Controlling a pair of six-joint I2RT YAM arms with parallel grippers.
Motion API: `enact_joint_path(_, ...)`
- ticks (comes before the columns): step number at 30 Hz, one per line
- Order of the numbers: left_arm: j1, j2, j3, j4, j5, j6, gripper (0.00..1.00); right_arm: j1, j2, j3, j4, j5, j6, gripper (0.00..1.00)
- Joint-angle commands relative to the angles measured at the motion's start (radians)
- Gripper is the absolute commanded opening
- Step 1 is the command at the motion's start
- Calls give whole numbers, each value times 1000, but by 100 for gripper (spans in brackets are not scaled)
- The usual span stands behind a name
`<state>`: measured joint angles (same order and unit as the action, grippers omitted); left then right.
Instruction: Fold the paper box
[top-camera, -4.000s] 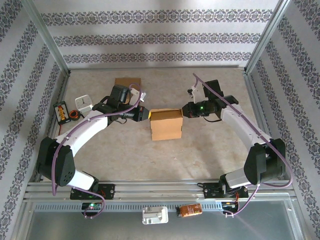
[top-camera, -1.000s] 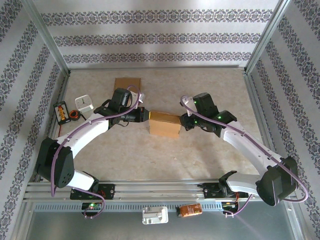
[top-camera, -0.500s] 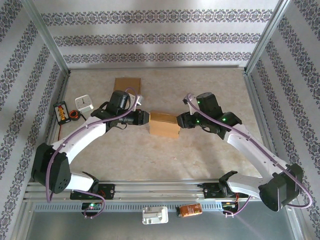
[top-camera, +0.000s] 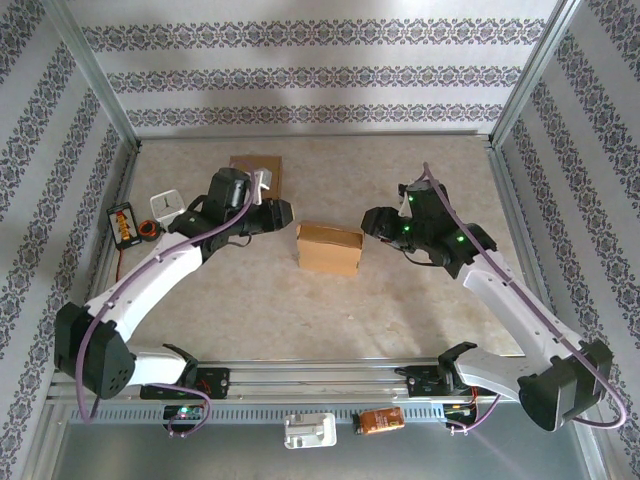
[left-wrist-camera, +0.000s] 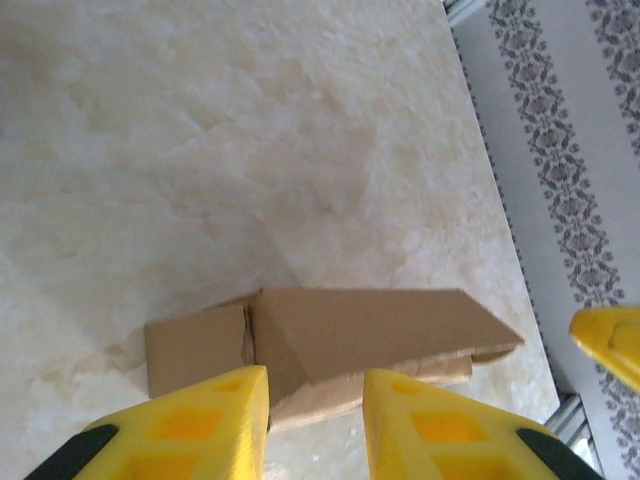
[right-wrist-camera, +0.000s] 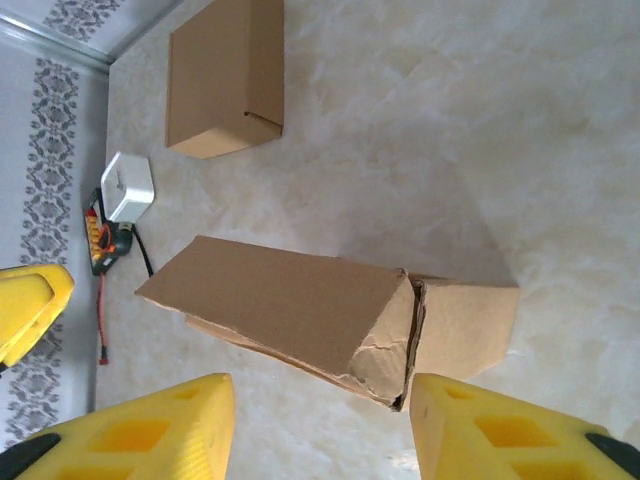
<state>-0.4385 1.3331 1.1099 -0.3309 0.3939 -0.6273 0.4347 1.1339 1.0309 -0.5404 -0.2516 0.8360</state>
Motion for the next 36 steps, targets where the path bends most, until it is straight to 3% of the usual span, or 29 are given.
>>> enact_joint_path(1,-6,54,20,30,-2,-77,32,3,19,-19,13,14,145,47)
enact_joint_path(9,-7,147,28,137,134,-115,36,16,67,-8,30,14,150,35)
enact_joint_path(15,-8,149,-1,119,147,-100,24,46,97,-29,43,15,149,26)
enact_joint_path(17,-7,144,-22,116,132,-96,20,59,100,-37,41,27,133,17)
enact_joint_path(20,-7,132,-63,114,114,-90,14,71,98,-58,22,57,113,14)
enact_joint_path(26,-11,111,-142,118,100,-90,10,78,87,-129,20,92,108,15)
enact_joint_path(30,-12,84,-123,99,91,-61,11,78,70,-72,-13,74,90,22)
enact_joint_path(33,-13,42,-92,64,45,-21,18,78,20,-19,-38,101,85,29)
enact_joint_path(36,-12,15,-96,92,35,8,34,75,-2,-8,-47,147,73,41)
